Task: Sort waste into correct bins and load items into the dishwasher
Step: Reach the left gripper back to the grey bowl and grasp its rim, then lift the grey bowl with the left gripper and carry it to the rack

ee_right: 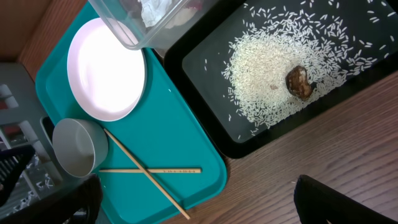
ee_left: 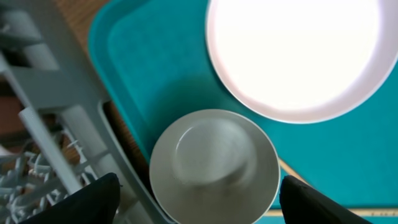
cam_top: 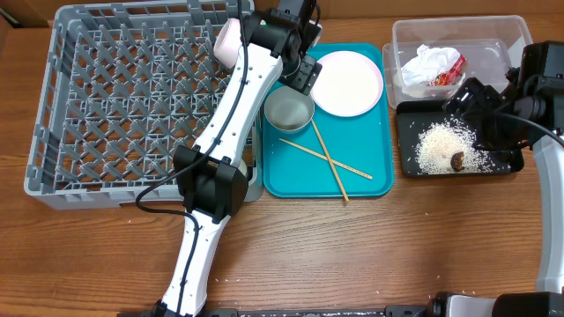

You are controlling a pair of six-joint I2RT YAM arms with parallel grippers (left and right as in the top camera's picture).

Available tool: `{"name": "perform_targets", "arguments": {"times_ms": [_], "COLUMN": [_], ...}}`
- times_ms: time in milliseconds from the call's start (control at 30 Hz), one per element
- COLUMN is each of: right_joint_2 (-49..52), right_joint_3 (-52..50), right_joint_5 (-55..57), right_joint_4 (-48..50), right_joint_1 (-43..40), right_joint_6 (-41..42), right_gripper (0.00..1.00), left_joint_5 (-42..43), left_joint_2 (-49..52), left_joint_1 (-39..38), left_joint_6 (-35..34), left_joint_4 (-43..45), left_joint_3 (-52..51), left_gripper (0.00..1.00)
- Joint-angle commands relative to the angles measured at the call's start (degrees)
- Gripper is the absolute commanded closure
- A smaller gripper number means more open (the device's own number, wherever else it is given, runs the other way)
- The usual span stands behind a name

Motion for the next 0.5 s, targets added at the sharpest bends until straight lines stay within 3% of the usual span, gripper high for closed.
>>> {"name": "perform_targets", "arguments": {"times_ms": [0,100,267,467], "right_joint_2": [-0.3,-0.3,-0.3,-0.3], "right_joint_3": [0.8,0.9,0.8,0.9], "right_joint_5": [0.4,0.4,0.4,0.4], "right_joint_4": [0.2,0.2,0.2,0.2], "right_joint_1": [-0.1,-0.1,-0.1,-0.1], "right_joint_6": [-0.3,-0.3,-0.3,-0.3], "right_gripper": [0.00,0.00,0.00,0.00], "left_joint_5": [3.3,2.0,-1.0,-0.9], "left_joint_2": [1.9,4.0,8.0,10.2], "left_joint_1": [0.3,0.6,1.7,2.1], "left_joint_6": [13.8,18.7,19.4,19.6], "left_joint_4": [-0.3,0.9,4.2,3.5], "left_joint_3": [-1.6,-1.7,-1.7,-1.7], "left_gripper": [0.22,0.21,0.20,0.31]}}
